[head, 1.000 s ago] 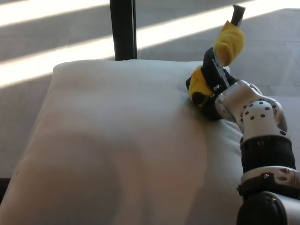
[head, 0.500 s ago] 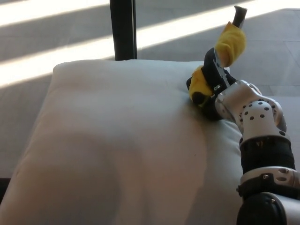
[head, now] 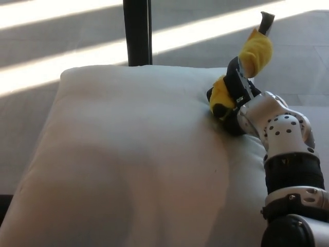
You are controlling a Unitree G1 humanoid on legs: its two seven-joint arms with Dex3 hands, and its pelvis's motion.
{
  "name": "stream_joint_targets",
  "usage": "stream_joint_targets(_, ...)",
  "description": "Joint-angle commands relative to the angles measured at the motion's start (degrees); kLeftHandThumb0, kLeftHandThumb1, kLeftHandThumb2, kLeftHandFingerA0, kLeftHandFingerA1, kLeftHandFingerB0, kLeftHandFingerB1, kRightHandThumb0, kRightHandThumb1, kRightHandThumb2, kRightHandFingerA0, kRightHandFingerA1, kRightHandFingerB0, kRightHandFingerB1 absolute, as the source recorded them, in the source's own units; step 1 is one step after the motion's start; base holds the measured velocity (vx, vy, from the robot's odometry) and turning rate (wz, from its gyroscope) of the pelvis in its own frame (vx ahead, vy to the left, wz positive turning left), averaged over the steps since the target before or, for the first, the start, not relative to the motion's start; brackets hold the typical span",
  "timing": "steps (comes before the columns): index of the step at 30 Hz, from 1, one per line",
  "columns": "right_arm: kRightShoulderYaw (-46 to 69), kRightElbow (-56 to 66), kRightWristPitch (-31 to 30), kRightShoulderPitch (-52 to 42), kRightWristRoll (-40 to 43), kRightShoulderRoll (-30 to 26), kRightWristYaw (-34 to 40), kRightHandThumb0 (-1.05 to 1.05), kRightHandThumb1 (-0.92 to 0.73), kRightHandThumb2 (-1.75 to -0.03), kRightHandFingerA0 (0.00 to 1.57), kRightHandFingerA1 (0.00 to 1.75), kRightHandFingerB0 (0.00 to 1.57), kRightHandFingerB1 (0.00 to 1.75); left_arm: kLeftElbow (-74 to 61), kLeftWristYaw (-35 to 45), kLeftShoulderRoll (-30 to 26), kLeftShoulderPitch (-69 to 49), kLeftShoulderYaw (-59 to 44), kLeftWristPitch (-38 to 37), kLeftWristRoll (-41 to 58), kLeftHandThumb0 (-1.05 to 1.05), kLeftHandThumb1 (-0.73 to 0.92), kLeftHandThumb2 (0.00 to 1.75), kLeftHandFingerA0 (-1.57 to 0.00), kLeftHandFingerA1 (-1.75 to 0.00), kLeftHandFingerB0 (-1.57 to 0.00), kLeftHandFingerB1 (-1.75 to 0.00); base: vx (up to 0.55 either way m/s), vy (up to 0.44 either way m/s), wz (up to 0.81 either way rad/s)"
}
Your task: A hammer is kept on the right hand side and a pillow is kept on the left hand side on the desk infront of the robot and the robot uses its right hand to pick up the hammer and makes a downward swinging motion to hit the pillow
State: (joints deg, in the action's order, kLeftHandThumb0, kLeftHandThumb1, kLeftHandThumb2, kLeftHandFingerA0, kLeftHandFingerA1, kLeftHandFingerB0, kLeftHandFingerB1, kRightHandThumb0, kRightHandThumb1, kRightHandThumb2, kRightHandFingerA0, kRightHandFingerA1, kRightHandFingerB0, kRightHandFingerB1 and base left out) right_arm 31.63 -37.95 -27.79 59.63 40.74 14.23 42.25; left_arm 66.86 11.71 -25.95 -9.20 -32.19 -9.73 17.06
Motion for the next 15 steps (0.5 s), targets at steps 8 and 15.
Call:
stream_joint_targets(8, -6.7, 8.0, -5.0, -3.5, 0.0, 0.7, -4.3, -0.34, -0.83, -0.8, 1.07, 1.75, 0.84, 1.75, -2.3, 7.3, -4.0, 2.4, -0.5, -0.6, 1.4, -0.74, 0.88, 0.66, -0.73, -0.63, -0.75, -0.5, 0.0, 0.0, 0.0)
stream_joint_targets(15, -6.3, 10.2, -7.0, -5.1, 1.3, -0.1, -4.2, -0.41, -0.92, -0.74, 1.03, 1.75, 0.81, 1.72, -1.4, 7.2, -4.2, 2.3, -0.3, -0.2, 1.1, -0.74, 0.9, 0.67, -0.73, -0.61, -0.72, -0.49, 0.0, 0.0, 0.0)
